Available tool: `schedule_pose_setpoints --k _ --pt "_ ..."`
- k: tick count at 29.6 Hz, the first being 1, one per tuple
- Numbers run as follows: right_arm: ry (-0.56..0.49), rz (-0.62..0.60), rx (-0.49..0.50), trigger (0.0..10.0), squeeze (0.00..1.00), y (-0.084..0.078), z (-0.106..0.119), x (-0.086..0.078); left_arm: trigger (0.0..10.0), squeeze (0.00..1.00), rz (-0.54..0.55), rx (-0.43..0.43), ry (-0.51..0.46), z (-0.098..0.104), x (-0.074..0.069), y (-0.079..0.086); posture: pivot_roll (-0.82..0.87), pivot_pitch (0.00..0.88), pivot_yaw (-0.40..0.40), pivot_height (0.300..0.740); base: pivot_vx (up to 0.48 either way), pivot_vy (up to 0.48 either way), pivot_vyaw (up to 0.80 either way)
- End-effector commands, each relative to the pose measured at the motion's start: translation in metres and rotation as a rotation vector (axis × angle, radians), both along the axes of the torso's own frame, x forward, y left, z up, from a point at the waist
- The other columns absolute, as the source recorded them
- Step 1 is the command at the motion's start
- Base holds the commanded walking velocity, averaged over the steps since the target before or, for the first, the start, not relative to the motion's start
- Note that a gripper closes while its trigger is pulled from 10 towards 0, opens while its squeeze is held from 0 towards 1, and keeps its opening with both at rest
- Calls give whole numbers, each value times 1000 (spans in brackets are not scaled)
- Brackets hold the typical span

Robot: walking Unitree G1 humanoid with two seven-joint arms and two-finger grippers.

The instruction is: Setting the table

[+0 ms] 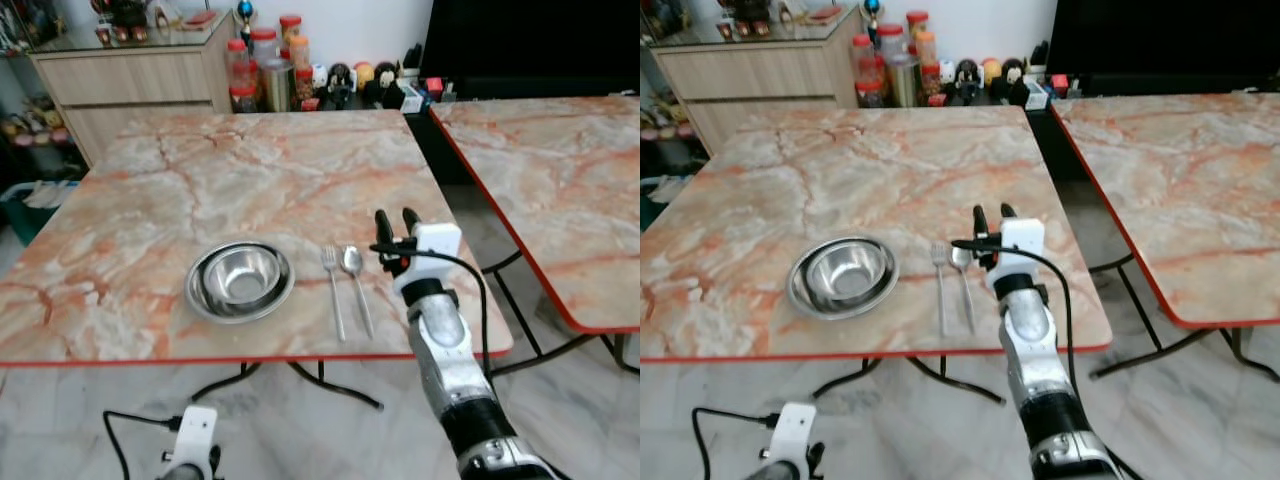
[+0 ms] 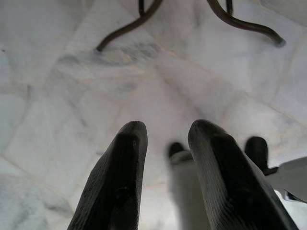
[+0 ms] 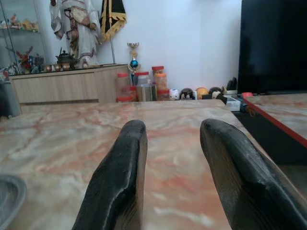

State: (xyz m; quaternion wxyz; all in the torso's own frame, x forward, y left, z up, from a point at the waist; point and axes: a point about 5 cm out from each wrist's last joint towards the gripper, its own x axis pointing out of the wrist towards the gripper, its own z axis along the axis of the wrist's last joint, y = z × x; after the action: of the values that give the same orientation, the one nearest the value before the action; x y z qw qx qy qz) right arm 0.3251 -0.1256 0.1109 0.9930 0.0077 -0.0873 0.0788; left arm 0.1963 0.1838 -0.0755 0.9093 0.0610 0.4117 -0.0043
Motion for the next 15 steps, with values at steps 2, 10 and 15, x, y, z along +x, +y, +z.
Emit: schedule_pose_setpoints --k 2,10,15 --pt "-9 36 -6 10000 0 9 3 -2 10000 0 4 23 7 -1 -2 6 -61 0 -5 736 0 -304 0" --pt "32 18 -13 10000 0 3 -6 -13 10000 0 10 21 10 -2 -4 5 -62 0 -10 736 0 -302 0" --pt "64 -15 -29 10000 0 -8 -13 -17 10000 0 19 19 10 -2 -6 5 -60 0 -13 736 0 -302 0"
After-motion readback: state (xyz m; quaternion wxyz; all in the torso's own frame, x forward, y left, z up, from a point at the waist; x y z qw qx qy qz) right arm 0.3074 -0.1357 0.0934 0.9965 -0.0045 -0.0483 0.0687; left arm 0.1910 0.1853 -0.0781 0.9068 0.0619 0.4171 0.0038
